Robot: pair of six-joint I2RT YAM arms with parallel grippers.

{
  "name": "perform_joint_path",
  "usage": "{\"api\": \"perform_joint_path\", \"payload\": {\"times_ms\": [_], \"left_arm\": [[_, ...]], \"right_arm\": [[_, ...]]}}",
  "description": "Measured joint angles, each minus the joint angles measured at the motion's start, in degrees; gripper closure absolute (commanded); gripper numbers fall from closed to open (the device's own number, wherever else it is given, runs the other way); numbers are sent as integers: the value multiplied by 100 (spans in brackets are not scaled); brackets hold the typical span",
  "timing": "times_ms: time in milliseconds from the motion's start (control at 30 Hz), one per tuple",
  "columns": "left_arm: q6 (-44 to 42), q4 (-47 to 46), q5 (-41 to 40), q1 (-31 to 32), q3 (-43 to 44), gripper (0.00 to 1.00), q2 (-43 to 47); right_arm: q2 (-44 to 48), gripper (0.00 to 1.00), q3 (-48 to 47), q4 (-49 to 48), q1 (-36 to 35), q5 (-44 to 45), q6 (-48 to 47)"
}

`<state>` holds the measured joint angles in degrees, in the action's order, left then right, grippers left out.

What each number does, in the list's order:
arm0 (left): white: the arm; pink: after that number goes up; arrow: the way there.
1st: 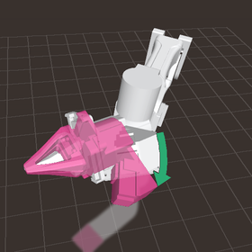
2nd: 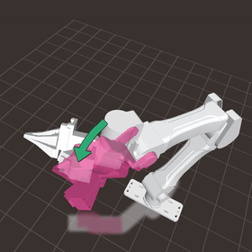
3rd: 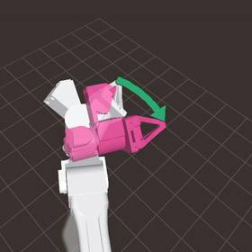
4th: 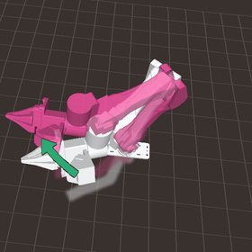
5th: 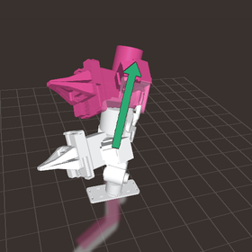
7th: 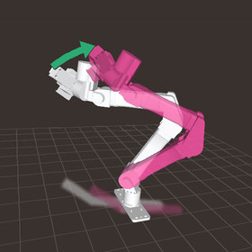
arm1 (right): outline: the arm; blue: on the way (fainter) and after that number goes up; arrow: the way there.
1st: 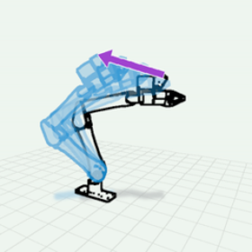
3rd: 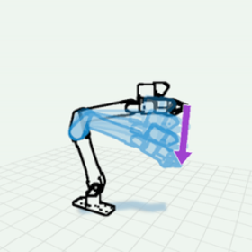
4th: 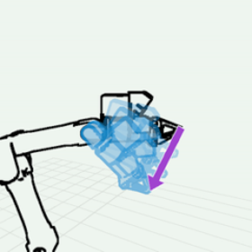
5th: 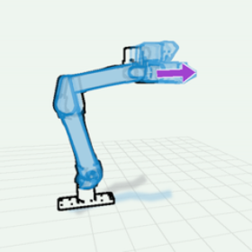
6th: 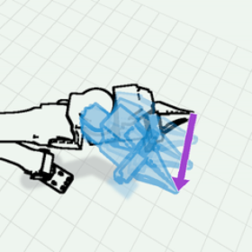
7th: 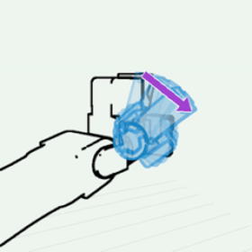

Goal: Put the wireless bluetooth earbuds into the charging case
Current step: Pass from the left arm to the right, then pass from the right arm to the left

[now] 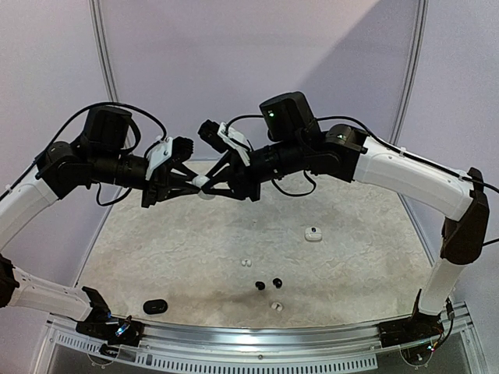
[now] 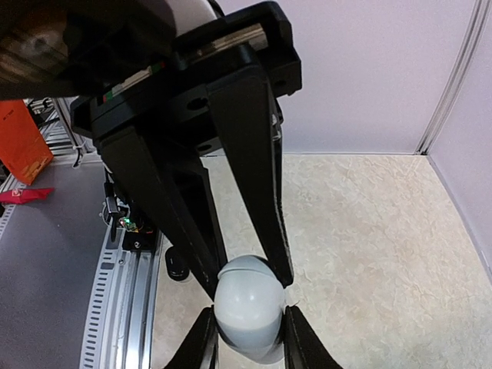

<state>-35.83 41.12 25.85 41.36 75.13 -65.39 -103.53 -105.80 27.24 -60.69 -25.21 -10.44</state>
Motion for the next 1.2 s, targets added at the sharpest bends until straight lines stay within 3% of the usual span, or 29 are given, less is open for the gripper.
{"api": "perform_joint_path", "payload": {"times_ms": [167, 300, 400, 433, 500, 733, 900, 1100, 1200], "left_arm": [[236, 46, 20, 0, 0, 100, -2], [407, 44, 26, 0, 0, 96, -2], [640, 4, 26, -15, -13, 29, 4], [730, -90, 48, -44, -50, 18, 20], [938, -407, 170, -116, -133, 8, 48], [2153, -1753, 885, -640, -748, 7, 520], [3399, -3314, 1137, -684, -1440, 22, 826], [4868, -5003, 1209, -680, -1585, 22, 538], [5287, -5442, 1204, -605, -1349, 27, 337]], "right_arm": [[0, 97, 0, 4, -7, 0, -175], [0, 100, 0, 2, -7, 2, -188], [2, 100, 2, -24, -7, 72, -155], [7, 100, 17, -83, -4, 98, -109], [33, 100, 138, -332, -4, 225, 26], [791, 100, 1427, -1534, 153, 688, 658], [1421, 100, 1812, -2916, 223, 1047, 1117], [1698, 100, 2081, -4929, 219, 1073, 1635], [1613, 100, 2083, -5480, 219, 992, 1790]]}}
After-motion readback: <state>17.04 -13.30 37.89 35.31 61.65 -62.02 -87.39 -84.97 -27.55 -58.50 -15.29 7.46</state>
